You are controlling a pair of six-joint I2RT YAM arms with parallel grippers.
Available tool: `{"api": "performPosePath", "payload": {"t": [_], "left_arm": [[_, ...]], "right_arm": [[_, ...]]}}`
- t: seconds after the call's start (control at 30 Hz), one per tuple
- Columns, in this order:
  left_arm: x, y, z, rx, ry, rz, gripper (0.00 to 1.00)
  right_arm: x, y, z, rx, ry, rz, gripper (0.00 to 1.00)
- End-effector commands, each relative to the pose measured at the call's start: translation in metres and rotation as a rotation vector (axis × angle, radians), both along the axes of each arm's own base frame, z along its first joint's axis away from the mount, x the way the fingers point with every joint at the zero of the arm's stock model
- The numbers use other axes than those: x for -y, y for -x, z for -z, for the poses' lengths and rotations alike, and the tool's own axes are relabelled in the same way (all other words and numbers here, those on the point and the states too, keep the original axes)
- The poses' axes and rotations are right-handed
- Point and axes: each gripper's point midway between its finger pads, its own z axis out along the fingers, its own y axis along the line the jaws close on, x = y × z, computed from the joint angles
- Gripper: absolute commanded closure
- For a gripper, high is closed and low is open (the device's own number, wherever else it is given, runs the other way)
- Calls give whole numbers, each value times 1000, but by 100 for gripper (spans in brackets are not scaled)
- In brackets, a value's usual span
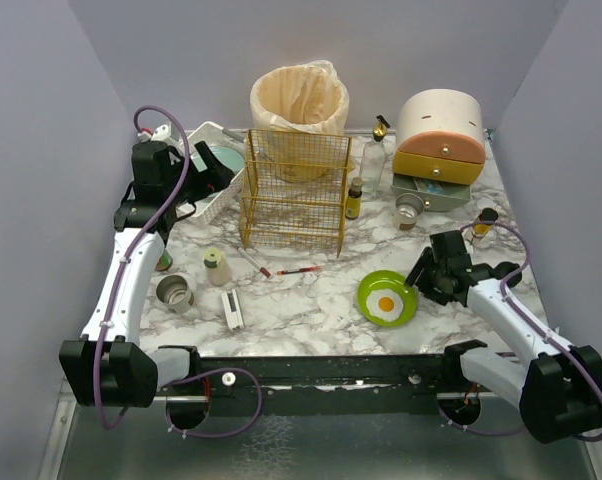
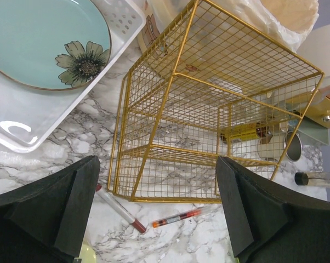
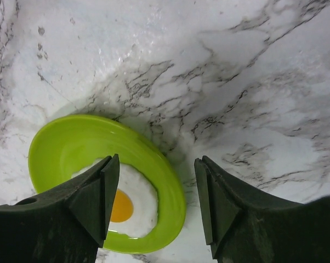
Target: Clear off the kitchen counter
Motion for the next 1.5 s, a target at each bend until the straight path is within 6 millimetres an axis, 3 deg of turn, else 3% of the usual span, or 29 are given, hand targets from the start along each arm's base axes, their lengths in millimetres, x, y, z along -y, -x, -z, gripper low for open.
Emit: {"api": "performPosePath", "payload": {"t": [0.0,0.27,0.6,0.93,1.3,1.47], "left_arm": [[10,2,3,0,26,41,6],[12,5,11,-15,32,48,6],[20,6,16,-29,51,77,7],[33,8,18,-32,73,143,8],[68,24,11,12,180,338,7],[84,31,7,26,171,400,7]], "right_arm": [[-20,7,4,0,-123,-28,38],[-35,25,22,-45,-219,-49,45],[-42,29,35,3,-290,-25,76],[-60,15,20,209,-406,-99,100],[-79,17,-8,271,-482,-242,100],[-92,27,-16,211,-552,-299,100]]}}
